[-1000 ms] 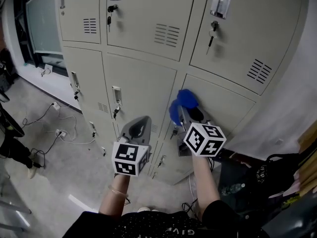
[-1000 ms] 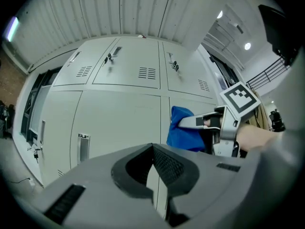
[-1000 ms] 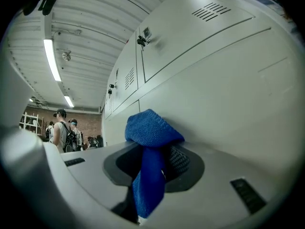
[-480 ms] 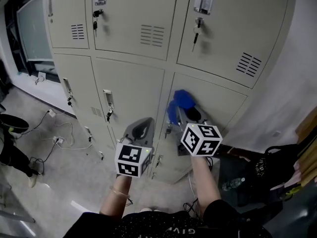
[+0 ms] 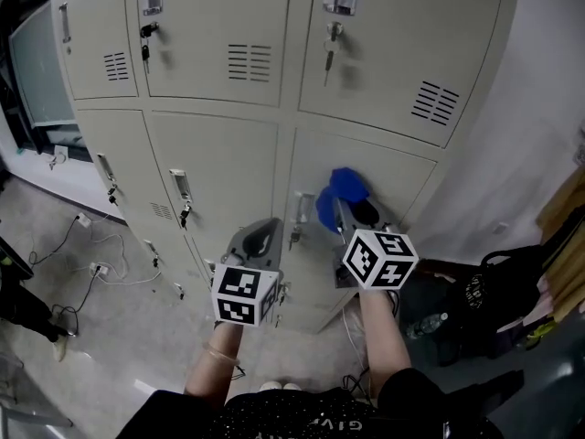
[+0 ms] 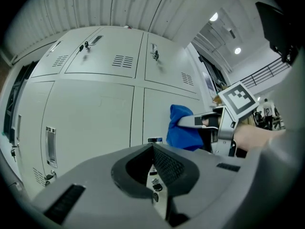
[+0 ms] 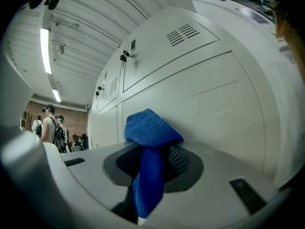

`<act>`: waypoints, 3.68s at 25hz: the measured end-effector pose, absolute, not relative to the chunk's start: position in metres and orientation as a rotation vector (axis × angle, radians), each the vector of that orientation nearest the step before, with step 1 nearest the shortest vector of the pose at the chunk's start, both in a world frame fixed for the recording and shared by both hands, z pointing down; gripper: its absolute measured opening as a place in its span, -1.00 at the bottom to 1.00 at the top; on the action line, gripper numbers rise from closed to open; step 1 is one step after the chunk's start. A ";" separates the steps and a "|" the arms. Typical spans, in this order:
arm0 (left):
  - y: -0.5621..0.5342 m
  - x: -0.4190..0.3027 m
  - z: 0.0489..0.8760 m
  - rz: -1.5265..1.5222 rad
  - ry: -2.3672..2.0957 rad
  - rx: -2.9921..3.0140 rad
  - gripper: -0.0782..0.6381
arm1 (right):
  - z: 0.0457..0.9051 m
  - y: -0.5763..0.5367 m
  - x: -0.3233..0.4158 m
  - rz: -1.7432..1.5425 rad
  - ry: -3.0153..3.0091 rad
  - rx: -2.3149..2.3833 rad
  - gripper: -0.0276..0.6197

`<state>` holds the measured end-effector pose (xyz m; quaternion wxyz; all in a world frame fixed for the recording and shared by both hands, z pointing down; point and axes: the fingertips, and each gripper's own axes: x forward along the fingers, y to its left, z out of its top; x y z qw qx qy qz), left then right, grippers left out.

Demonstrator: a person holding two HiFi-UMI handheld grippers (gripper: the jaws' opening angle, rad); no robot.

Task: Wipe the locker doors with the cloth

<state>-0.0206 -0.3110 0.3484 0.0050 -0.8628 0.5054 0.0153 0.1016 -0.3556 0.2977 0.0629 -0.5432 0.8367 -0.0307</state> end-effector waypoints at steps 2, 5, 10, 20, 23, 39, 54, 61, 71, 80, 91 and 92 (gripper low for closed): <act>-0.311 -0.015 0.350 0.043 1.567 -2.712 -0.76 | 0.298 -0.354 0.112 -0.091 2.515 -1.660 -0.60; -0.311 -0.007 0.351 0.036 1.547 -2.725 -0.76 | 0.298 -0.352 0.126 -0.095 2.493 -1.675 -0.60; -0.311 0.003 0.355 0.025 1.527 -2.742 -0.76 | 0.299 -0.347 0.151 -0.070 2.460 -1.727 -0.60; -0.312 0.030 0.354 0.038 1.466 -2.778 -0.76 | 0.301 -0.338 0.209 -0.069 2.362 -1.831 -0.60; -0.312 0.040 0.356 0.037 1.443 -2.795 -0.76 | 0.301 -0.334 0.229 -0.075 2.323 -1.864 -0.59; -0.306 0.043 0.361 0.041 1.466 -2.811 -0.76 | 0.304 -0.323 0.275 -0.042 2.148 -2.065 -0.50; -0.303 -0.001 0.368 0.042 1.592 -2.755 -0.76 | 0.325 -0.329 0.127 -0.064 2.459 -1.775 -0.59; -0.299 -0.020 0.370 0.034 1.640 -2.729 -0.76 | 0.334 -0.342 0.056 -0.112 2.606 -1.611 -0.59; -0.296 -0.043 0.373 0.011 1.698 -2.693 -0.76 | 0.355 -0.366 0.033 -0.161 2.663 -1.623 -0.59; -0.298 -0.028 0.376 0.017 1.649 -2.743 -0.76 | 0.360 -0.366 0.060 -0.193 2.624 -1.674 -0.59; -0.302 0.014 0.377 0.012 1.517 -2.821 -0.76 | 0.369 -0.356 0.116 -0.184 2.543 -1.821 -0.60; -0.302 0.018 0.378 0.012 1.505 -2.828 -0.76 | 0.369 -0.355 0.122 -0.185 2.534 -1.835 -0.59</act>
